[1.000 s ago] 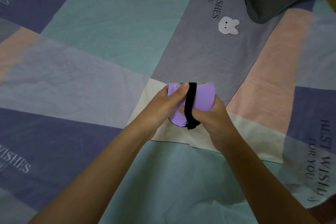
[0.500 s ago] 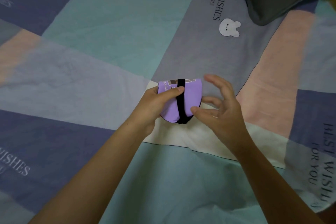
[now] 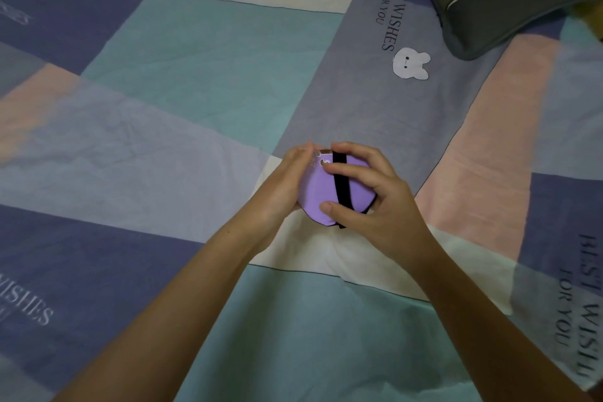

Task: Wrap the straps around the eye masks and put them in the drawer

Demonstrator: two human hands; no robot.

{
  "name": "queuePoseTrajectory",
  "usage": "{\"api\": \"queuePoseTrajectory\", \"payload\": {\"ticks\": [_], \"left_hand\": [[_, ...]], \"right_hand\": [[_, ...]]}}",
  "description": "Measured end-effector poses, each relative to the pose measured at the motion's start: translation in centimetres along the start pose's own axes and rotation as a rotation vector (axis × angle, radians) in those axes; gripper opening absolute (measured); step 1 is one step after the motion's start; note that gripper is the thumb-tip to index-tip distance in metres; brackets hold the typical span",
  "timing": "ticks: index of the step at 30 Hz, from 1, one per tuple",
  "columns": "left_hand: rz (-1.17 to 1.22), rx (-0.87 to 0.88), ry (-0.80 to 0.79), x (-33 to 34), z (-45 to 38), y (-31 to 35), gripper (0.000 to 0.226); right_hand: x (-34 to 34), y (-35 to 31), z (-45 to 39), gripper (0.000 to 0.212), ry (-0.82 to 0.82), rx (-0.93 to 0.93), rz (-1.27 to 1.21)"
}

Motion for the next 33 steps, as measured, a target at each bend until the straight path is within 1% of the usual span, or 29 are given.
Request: {"api": "queuePoseTrajectory", "payload": {"ticks": [1,5,9,10,13,14,17,19,22,25,31,33], "left_hand": [[-0.02,0.01,-0.006,0.0,0.1,0.0,0.051],[-0.111,0.072,0.028,-0.6,0.1,0.2,0.036],[-0.282,0.166,0.059,-2.2,0.1,1.3,0.024],[-0.366,0.201,0.082,-2.8,0.2,1.8,0.027],[-0.735,0.313,0.165,-4.5,1.1,4.0,0.054],[-0.828,0.337,0.184,-5.0,1.6,5.2,0.059],[-0.949,0.384,0.23,-6.2,3.4,9.7,0.065],[-1.074,0.395,0.245,-6.7,5.1,13.4,0.066],[-1.277,0.395,0.28,-7.6,8.7,19.6,0.067],[-1.434,0.378,0.328,-8.3,13.1,25.8,0.066],[-1.633,0.328,0.546,-9.0,25.4,35.6,0.065],[-1.648,0.305,0.625,-8.8,30.4,38.0,0.064]], "right_hand": [[0.0,0.2,-0.1,0.041,0.005,0.003,0.01],[-0.1,0.5,-0.5,0.038,0.006,0.021,0.038],[-0.7,0.2,-0.8,0.037,0.019,0.057,0.047],[-1.0,-0.1,-1.0,0.037,0.024,0.067,0.046],[-2.0,-2.1,-1.6,0.039,0.042,0.08,0.038],[-2.3,-3.3,-2.0,0.039,0.047,0.076,0.033],[-3.3,-8.3,-3.4,0.039,0.066,-0.01,0.061],[-4.0,-12.6,-4.1,0.04,0.066,-0.074,0.075],[-5.3,-19.6,-4.2,0.044,0.063,-0.151,0.068],[-7.1,-26.5,-3.3,0.044,0.068,-0.228,0.062],[-10.1,-40.0,0.3,0.039,-0.028,-0.442,0.081],[-10.3,-44.2,1.9,0.041,-0.062,-0.516,0.066]]}}
Point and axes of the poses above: each hand's wrist, its own z-axis away from the middle knuckle, its own x-axis out of the palm, y = z × x, the point moved 3 cm from there along -z, towards the middle knuckle, and after that the axes turned 6 degrees about x, right-handed, at the moved point
